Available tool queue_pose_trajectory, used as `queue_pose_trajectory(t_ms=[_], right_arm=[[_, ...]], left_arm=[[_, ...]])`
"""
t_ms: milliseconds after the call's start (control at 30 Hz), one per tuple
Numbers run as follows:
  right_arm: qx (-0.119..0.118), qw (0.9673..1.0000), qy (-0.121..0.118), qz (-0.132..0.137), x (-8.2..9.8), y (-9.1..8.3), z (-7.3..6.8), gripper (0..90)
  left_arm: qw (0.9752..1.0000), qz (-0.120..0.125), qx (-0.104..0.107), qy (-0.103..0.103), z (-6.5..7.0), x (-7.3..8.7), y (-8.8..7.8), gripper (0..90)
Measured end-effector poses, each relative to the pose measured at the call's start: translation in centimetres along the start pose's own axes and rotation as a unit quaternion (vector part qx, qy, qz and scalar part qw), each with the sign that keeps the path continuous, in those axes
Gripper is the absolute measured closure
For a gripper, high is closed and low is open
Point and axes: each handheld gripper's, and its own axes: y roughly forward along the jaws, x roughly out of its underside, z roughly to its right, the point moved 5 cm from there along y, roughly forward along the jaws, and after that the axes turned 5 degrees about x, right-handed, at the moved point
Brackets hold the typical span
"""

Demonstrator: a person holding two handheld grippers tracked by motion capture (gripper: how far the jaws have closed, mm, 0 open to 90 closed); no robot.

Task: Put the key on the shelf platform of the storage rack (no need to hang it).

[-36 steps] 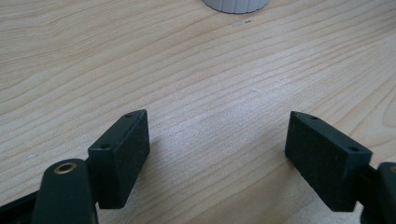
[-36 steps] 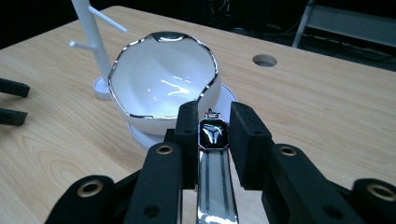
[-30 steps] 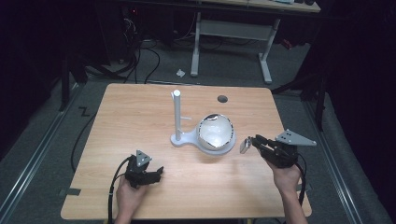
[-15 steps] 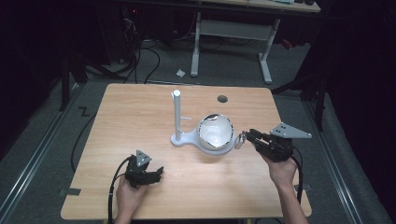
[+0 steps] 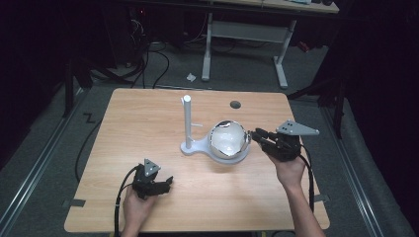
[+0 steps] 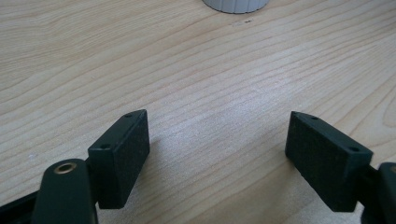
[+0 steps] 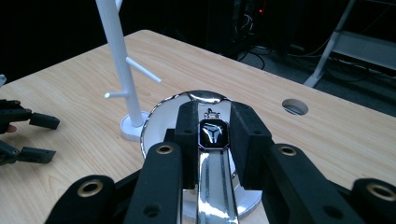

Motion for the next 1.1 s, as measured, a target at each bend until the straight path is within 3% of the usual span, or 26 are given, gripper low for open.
queue_pose_trajectory(t_ms=[1100], right_arm=[[-0.002, 0.9989, 0.004, -0.047, 0.6, 6.0, -0.5, 74.3]], left_arm=[[1.0000, 0.000, 0.000, 0.000, 0.0, 0.0, 0.0, 22.3]])
